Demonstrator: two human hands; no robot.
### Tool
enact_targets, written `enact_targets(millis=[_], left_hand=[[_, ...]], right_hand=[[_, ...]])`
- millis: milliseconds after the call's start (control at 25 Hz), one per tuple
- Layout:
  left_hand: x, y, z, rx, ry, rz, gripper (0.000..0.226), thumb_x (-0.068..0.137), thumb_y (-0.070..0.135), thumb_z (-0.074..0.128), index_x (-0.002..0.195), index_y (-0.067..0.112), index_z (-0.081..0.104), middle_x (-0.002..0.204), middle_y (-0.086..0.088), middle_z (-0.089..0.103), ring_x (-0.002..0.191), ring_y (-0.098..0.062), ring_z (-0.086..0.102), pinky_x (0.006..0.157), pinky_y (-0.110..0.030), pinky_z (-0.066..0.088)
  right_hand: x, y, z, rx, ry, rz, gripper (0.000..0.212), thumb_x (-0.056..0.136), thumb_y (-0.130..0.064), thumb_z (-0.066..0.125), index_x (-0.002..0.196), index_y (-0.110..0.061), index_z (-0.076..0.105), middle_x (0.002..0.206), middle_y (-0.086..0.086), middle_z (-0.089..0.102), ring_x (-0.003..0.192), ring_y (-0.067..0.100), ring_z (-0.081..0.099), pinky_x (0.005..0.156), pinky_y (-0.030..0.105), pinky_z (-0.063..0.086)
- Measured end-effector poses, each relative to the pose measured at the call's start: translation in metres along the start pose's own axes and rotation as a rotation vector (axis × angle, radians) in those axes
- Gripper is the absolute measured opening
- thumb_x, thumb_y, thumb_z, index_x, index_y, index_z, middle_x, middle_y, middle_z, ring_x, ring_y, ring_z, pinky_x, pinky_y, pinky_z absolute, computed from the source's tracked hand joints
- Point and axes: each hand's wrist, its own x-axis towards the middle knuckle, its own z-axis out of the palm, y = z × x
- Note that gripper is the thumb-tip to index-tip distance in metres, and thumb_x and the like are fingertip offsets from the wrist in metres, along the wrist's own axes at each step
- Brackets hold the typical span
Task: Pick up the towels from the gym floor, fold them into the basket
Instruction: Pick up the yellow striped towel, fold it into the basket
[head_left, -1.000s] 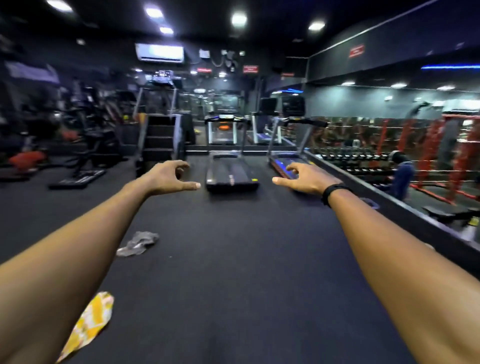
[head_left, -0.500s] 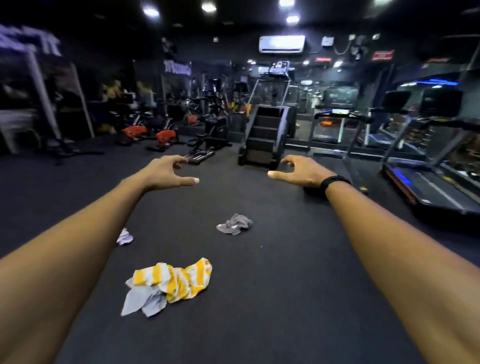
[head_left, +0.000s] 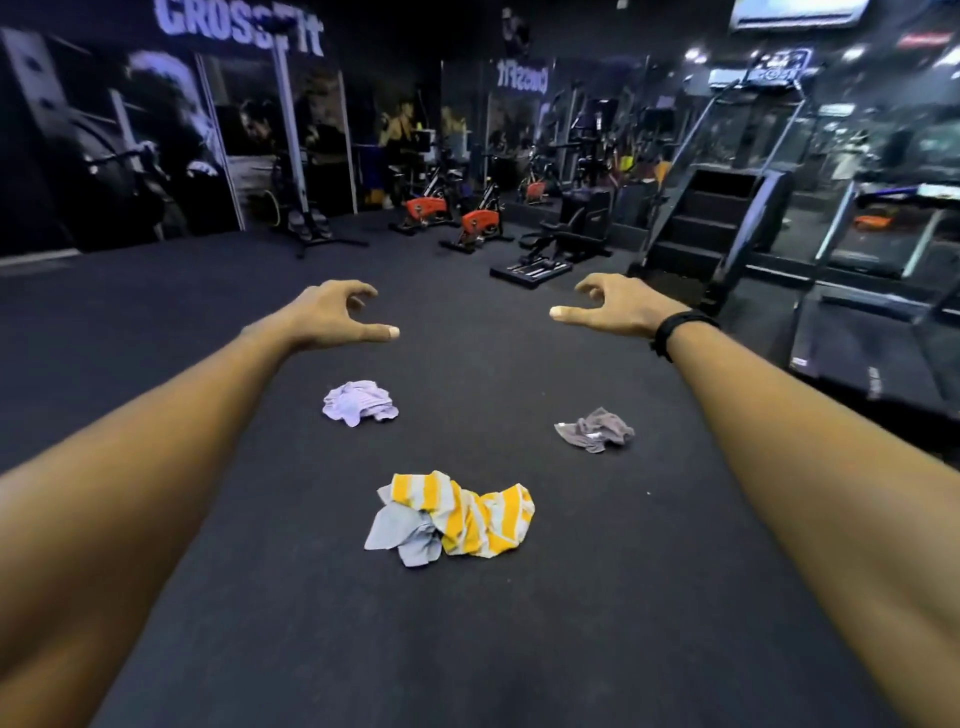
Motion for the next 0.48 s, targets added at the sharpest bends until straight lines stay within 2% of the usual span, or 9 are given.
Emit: enact_targets(millis=[280,480], left_hand=[[0.110,-0.050,0.019,0.026,0.025,-0.108,0.079,0.069,0.056,0.076,0.136,0.025,0.049,0.131,-0.003,0.057,0.122,-0.020,0.052,0.105,-0.036,0.040],[0.205,-0.064,0.017,0.034,0.071,-0.176,0.080,0.068,0.058,0.076,0.136,0.026,0.048,0.130,-0.002,0.058,0.122,-0.019,0.052,0.105,-0.036,0.040]], right_hand=[[0.159,0.013,0.036,0.032,-0.076,-0.071,0.077,0.080,-0.068,0.057,0.135,-0.016,0.048,0.141,0.009,0.049,0.128,0.028,0.047,0.104,0.041,0.038],[0.279,0.028,0.040,0.013,-0.132,-0.109,0.092,0.074,-0.076,0.054,0.144,-0.018,0.039,0.151,0.006,0.038,0.137,0.026,0.038,0.112,0.044,0.033]])
